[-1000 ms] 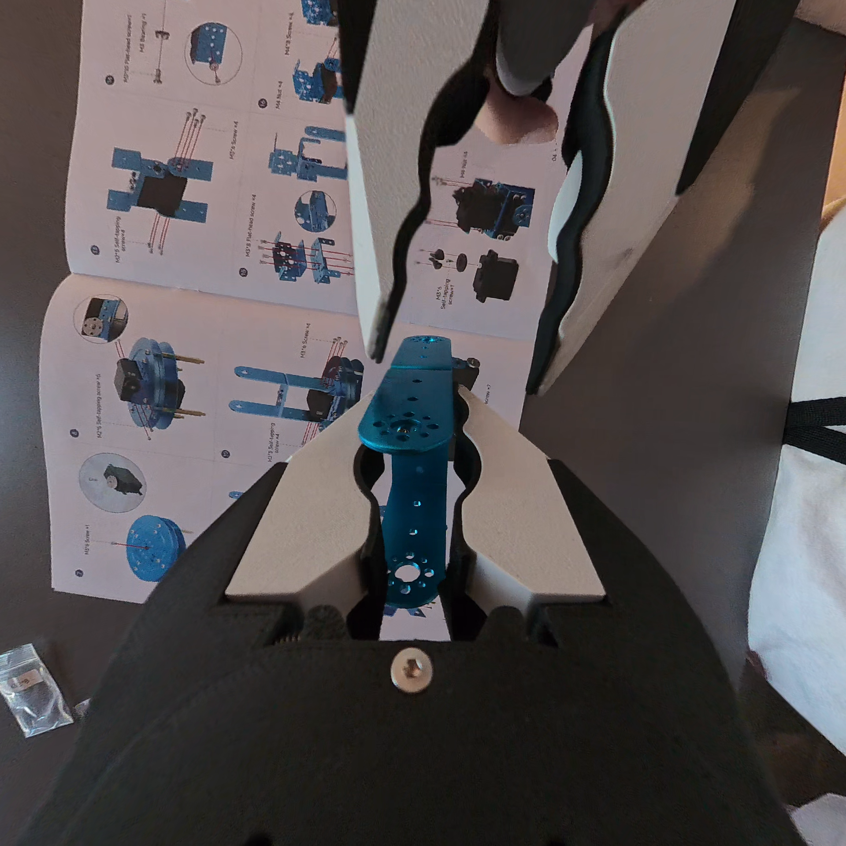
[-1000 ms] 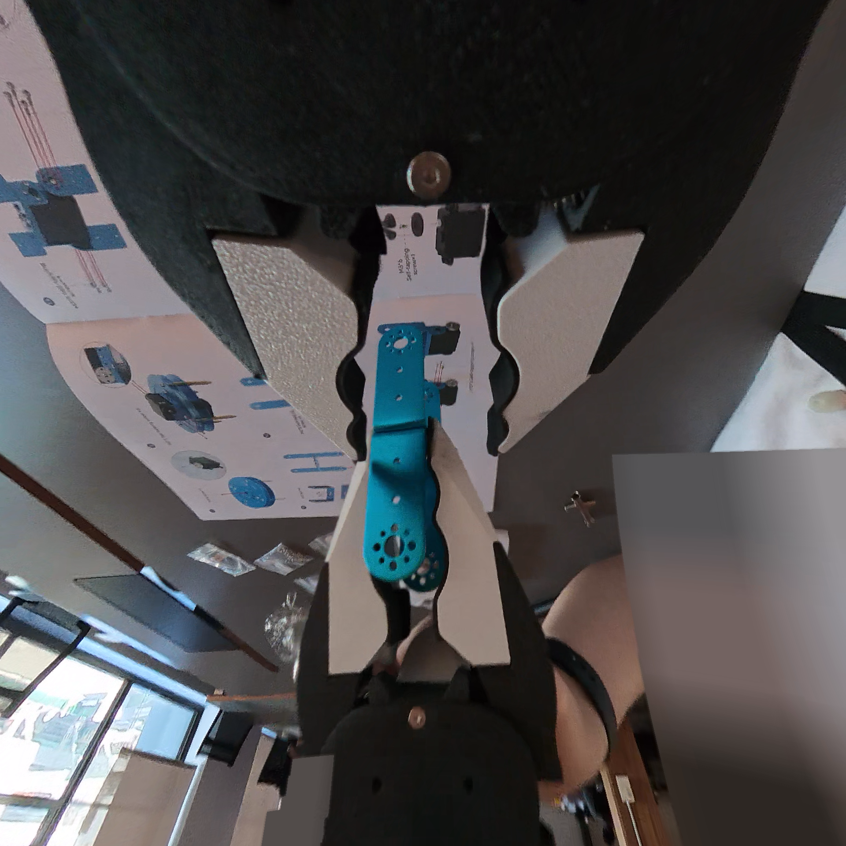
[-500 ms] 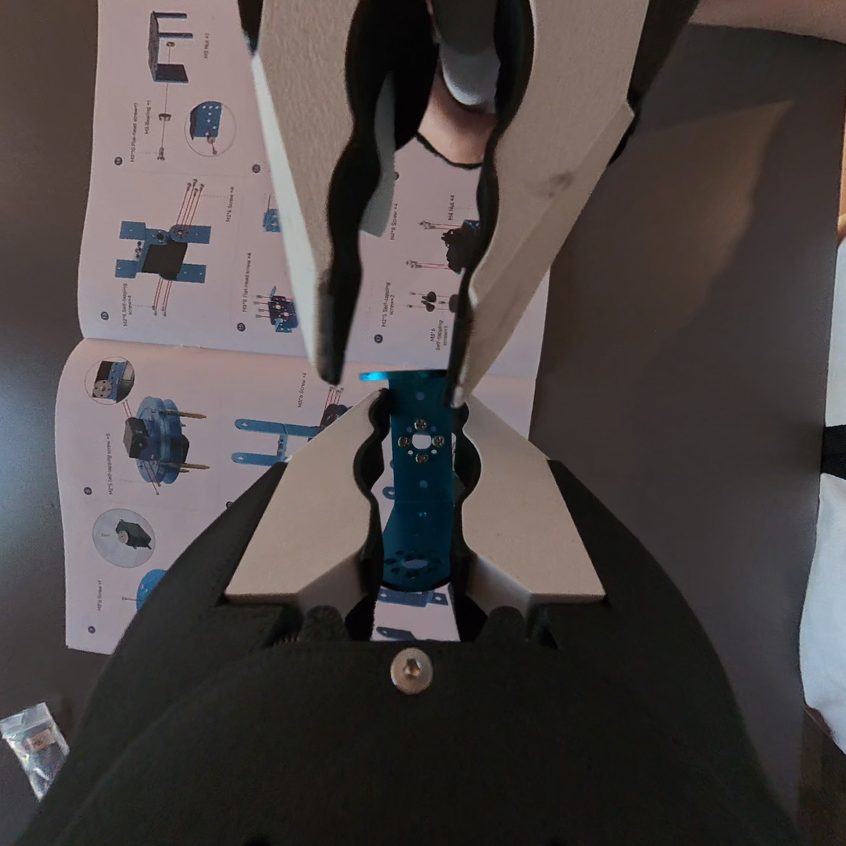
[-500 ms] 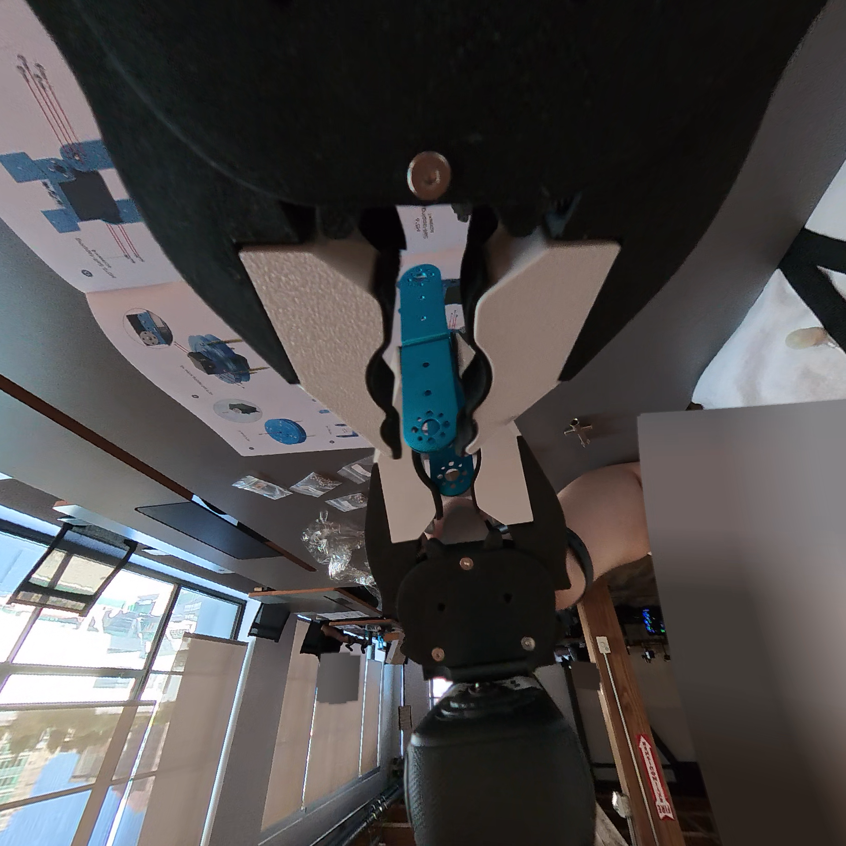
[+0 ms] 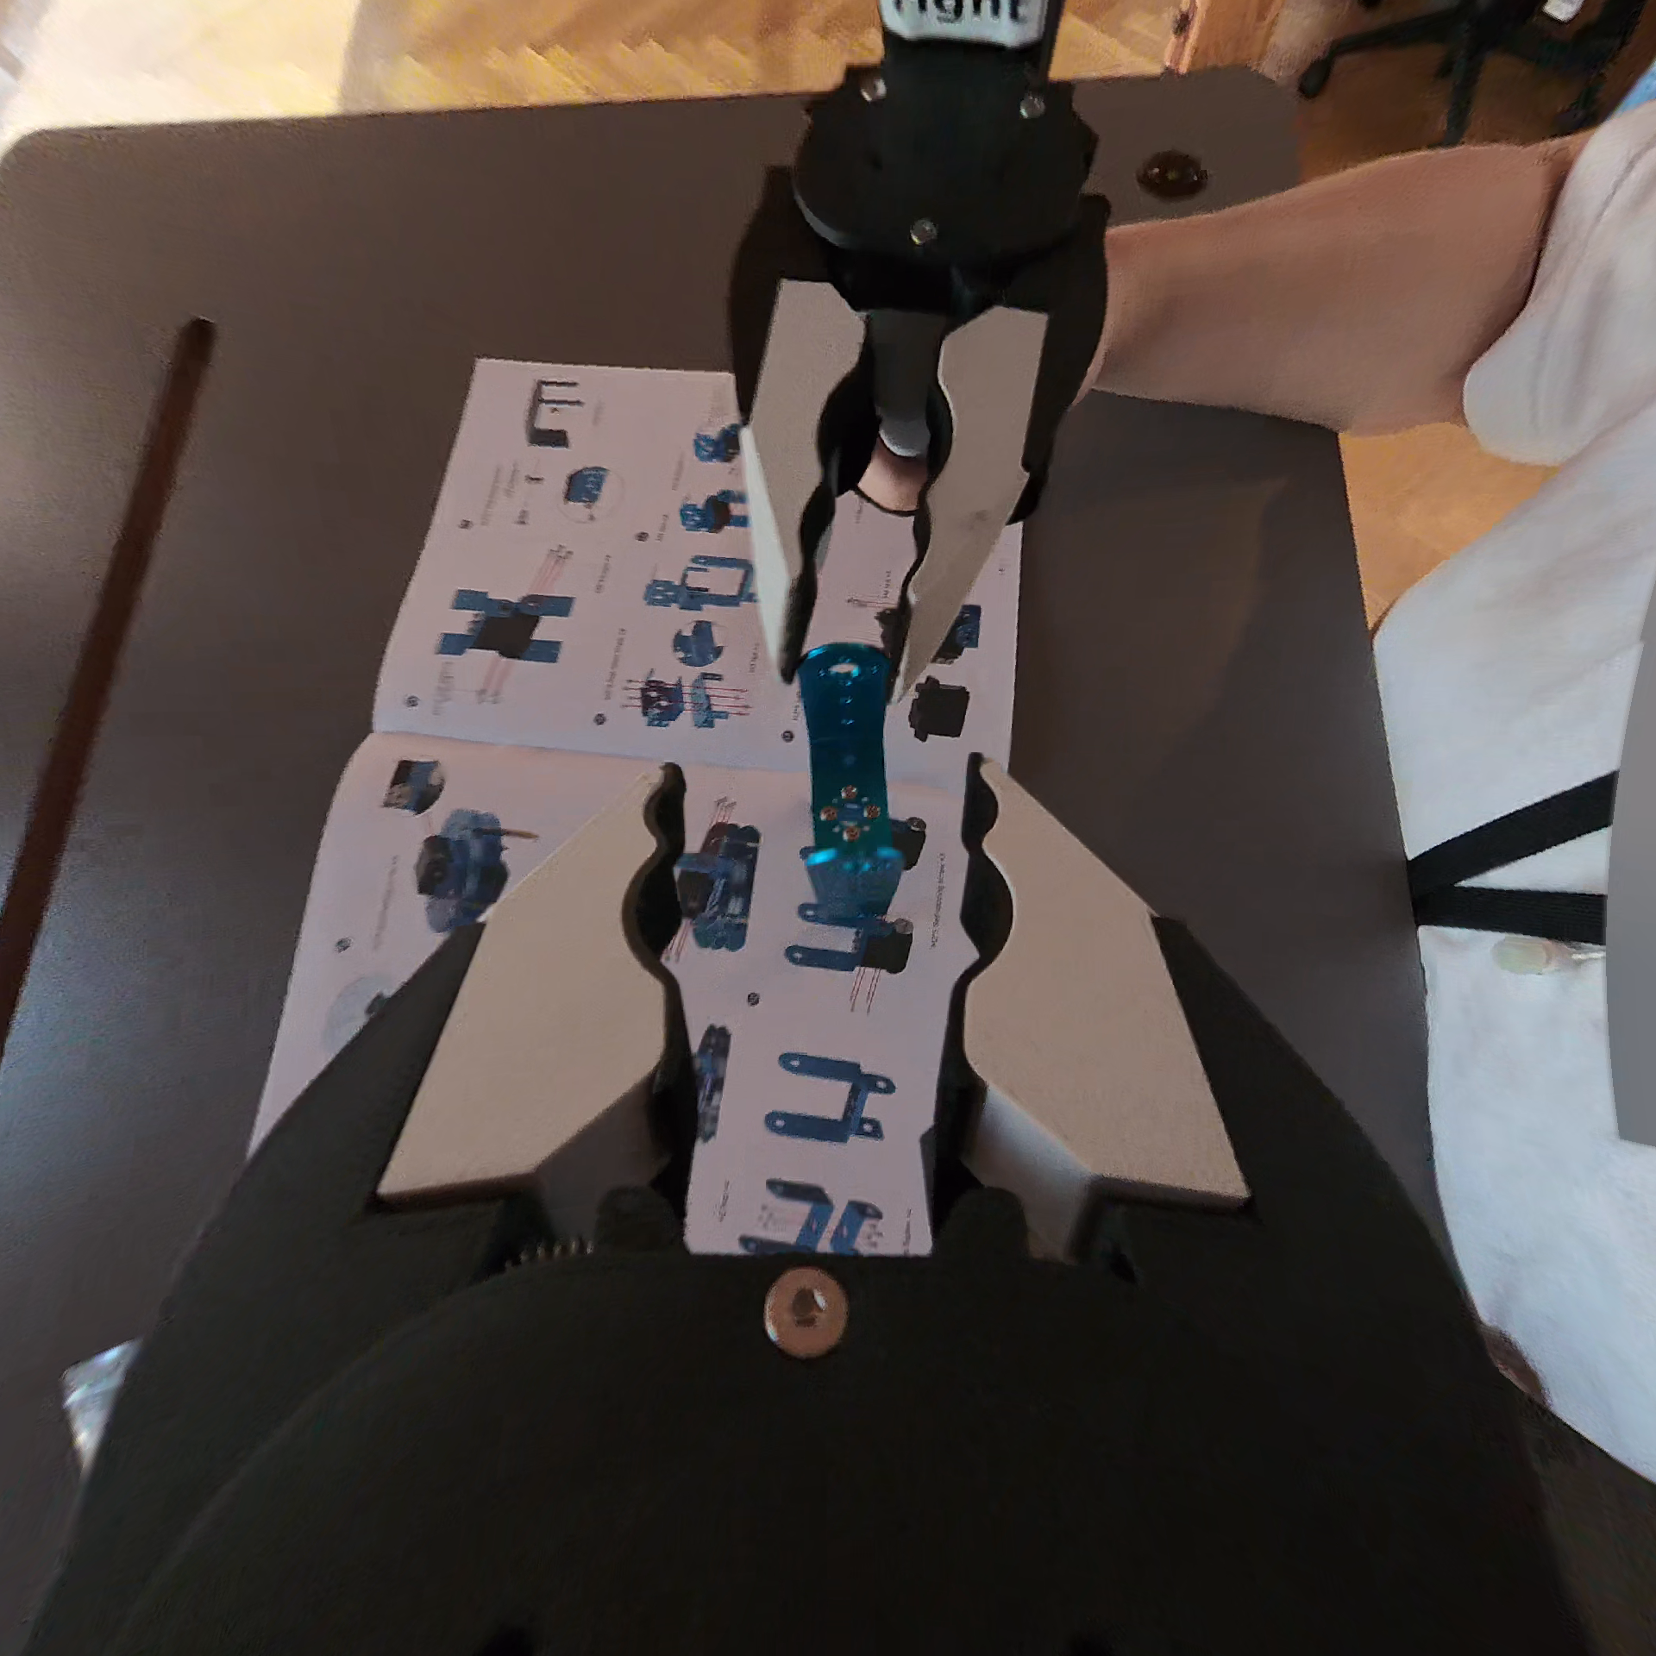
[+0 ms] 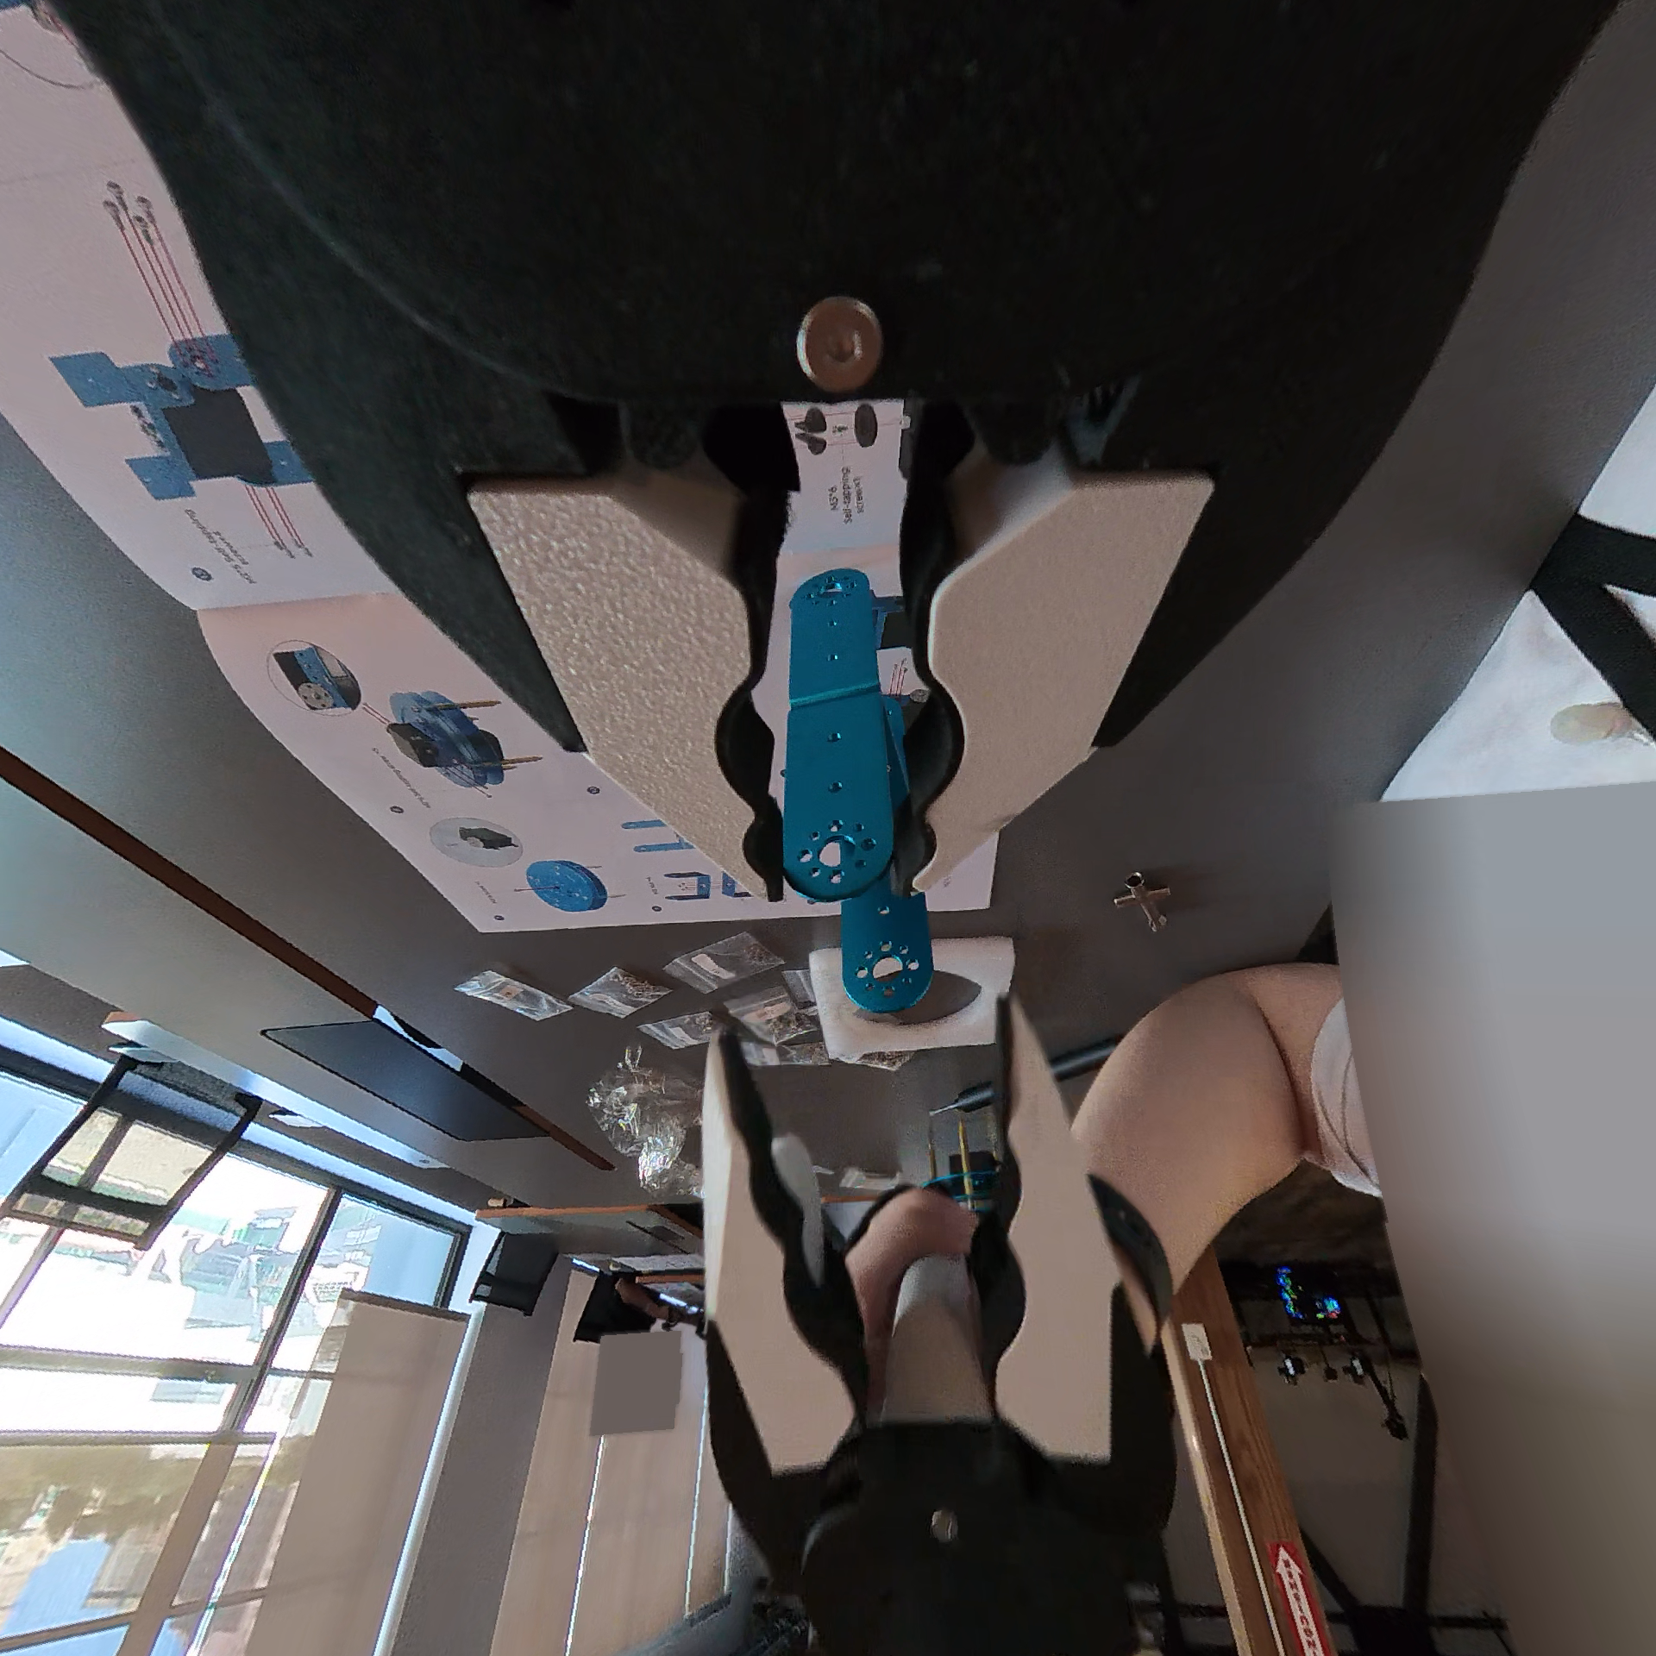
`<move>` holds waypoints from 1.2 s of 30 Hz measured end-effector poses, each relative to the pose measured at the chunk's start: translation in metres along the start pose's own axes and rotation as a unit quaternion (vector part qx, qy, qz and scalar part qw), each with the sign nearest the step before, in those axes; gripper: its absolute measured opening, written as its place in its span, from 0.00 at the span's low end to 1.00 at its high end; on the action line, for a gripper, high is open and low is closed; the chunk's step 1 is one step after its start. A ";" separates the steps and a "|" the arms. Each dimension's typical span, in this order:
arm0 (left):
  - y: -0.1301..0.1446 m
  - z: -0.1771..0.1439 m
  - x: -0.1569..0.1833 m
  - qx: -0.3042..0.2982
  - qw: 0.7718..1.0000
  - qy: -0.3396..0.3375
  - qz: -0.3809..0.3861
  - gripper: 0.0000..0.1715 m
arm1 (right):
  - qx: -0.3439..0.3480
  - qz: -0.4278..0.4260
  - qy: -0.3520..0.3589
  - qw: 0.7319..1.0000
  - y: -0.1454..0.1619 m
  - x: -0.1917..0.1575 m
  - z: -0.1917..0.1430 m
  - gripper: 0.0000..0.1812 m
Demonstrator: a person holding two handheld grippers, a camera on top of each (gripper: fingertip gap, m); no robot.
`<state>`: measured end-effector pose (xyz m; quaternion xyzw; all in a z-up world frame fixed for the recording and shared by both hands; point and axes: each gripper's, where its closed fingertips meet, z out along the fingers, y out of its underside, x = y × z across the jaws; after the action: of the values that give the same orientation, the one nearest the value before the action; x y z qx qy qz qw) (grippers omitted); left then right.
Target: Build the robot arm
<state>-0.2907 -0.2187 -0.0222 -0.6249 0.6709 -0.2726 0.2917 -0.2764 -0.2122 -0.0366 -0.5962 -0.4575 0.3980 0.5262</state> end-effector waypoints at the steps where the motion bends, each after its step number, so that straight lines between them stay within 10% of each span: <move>1: 0.000 -0.013 -0.002 0.008 1.000 -0.004 -0.002 0.33 | -0.002 -0.005 -0.001 1.000 0.000 -0.001 0.000 0.13; 7: 0.019 -0.039 0.007 -0.019 0.999 0.031 -0.008 0.29 | -0.022 -0.052 -0.028 0.998 0.002 -0.017 -0.002 0.13; 36: 0.074 0.047 0.047 -0.125 0.988 0.083 0.030 0.32 | -0.066 -0.180 -0.042 0.981 0.010 -0.044 -0.001 0.13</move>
<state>-0.3087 -0.2608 -0.1108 -0.6108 0.7404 -0.2286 0.1624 -0.2863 -0.2551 -0.0464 -0.5203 -0.6041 0.2905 0.5290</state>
